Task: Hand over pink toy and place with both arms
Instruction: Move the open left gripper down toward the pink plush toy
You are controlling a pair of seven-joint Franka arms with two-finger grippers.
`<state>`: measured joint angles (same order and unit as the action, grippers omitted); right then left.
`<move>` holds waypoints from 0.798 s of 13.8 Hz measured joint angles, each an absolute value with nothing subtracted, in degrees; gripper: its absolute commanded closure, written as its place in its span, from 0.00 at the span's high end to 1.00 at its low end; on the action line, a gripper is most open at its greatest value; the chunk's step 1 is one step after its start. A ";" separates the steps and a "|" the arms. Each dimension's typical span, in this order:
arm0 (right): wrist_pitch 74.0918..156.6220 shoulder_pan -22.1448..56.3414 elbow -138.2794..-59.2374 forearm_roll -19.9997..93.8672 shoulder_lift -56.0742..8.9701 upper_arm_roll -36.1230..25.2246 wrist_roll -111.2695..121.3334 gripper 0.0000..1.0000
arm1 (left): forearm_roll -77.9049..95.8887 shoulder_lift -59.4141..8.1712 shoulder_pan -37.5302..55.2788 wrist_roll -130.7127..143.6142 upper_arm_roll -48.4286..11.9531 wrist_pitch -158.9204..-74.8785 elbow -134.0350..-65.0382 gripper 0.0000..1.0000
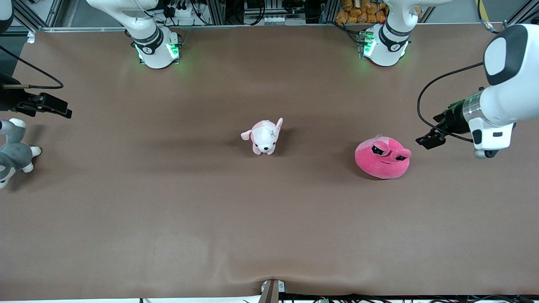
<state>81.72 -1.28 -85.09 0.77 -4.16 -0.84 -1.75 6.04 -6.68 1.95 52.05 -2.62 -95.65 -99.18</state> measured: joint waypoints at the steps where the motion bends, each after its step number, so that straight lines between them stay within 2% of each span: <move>1: 81.87 -1.28 -85.09 0.88 -4.31 -0.83 -1.75 1.00 | 6.04 -7.46 1.94 52.64 -2.62 -95.19 -98.40 1.00; 11: 83.22 -0.44 -84.89 2.08 -6.78 -0.41 -4.03 1.00 | 10.53 -9.18 2.09 74.53 -3.04 -97.33 -97.52 1.00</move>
